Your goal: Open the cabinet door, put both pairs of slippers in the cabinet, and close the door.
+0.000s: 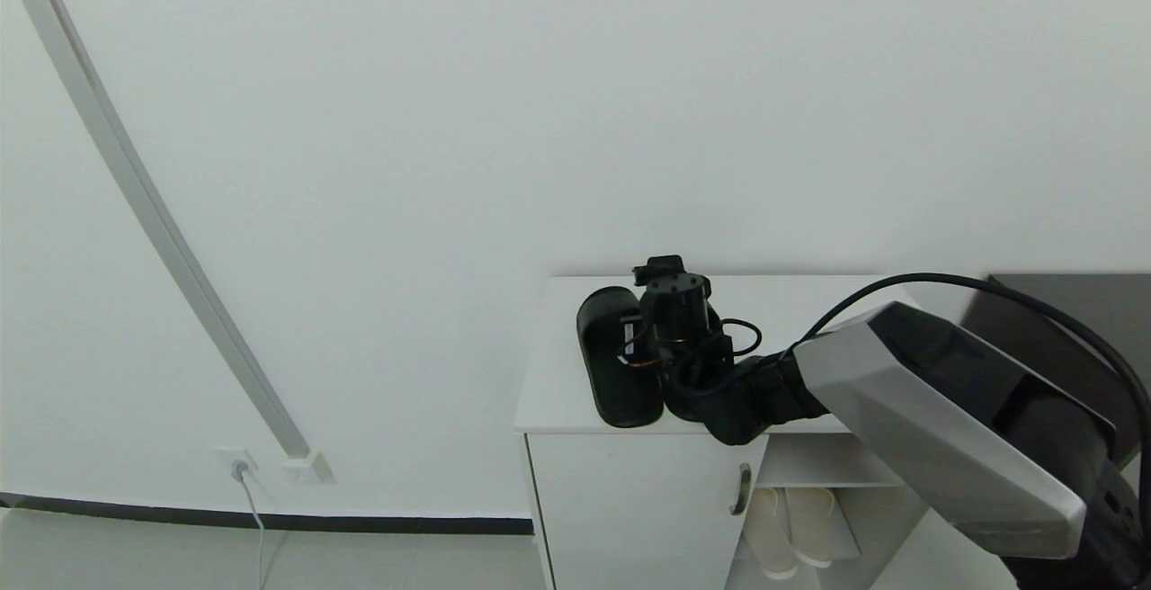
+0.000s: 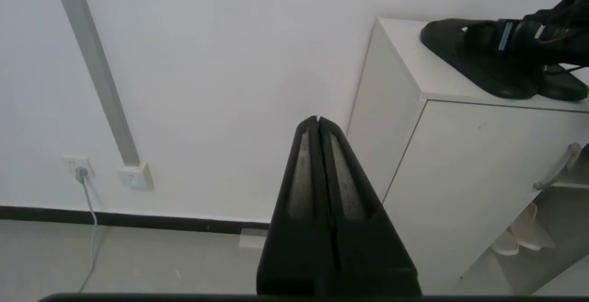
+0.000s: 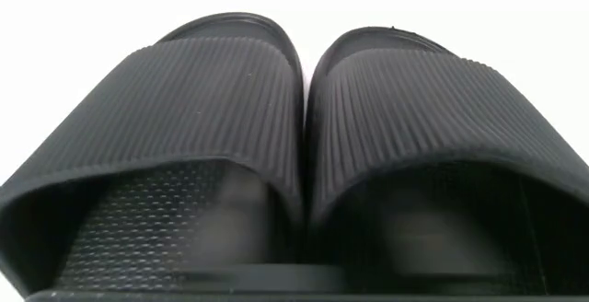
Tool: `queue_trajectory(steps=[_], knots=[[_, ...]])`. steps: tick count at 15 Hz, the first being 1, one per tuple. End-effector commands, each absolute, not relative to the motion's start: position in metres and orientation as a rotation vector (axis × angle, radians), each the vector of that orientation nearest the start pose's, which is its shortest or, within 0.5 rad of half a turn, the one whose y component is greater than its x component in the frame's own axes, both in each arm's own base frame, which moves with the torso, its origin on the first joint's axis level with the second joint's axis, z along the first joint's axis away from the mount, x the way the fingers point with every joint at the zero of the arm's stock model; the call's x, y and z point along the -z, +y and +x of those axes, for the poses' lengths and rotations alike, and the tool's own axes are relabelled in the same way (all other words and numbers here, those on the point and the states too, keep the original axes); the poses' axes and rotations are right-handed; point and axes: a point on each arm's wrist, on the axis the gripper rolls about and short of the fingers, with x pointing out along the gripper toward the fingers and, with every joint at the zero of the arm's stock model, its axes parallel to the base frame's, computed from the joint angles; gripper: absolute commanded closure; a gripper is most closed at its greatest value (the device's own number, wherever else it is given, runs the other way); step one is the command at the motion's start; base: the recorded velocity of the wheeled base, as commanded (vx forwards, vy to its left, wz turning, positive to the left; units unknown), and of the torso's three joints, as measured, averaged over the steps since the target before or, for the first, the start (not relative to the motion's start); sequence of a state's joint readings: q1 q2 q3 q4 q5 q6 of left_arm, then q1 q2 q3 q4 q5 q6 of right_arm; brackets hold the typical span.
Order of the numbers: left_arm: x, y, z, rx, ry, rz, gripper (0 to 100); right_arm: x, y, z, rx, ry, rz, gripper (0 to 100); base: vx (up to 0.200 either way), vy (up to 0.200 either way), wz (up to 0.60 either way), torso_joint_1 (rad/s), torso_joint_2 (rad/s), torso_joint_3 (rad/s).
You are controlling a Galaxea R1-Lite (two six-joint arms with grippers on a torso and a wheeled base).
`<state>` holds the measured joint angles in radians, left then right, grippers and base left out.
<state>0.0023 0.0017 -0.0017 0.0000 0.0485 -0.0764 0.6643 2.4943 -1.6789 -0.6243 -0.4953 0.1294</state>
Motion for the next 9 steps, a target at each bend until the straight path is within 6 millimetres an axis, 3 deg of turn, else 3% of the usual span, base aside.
queue_trajectory(steps=[1, 6, 9], knots=[[-0.076, 0.001, -0.023, -0.052, -0.002, -0.077, 100, -0.085, 0.308, 0.410, -0.157, 0.172, 0.022, 100, 0.000, 0.000, 0.00, 0.000, 0.00, 0.000], [-0.076, 0.001, -0.023, -0.052, -0.002, -0.078, 100, -0.087, 0.307, 0.409, -0.156, 0.168, 0.024, 100, 0.000, 0.000, 0.00, 0.000, 0.00, 0.000], [-0.076, 0.001, -0.023, -0.052, -0.002, -0.078, 100, -0.119, 0.294, 0.391, -0.168, 0.130, 0.047, 100, 0.000, 0.000, 0.00, 0.000, 0.00, 0.000]])
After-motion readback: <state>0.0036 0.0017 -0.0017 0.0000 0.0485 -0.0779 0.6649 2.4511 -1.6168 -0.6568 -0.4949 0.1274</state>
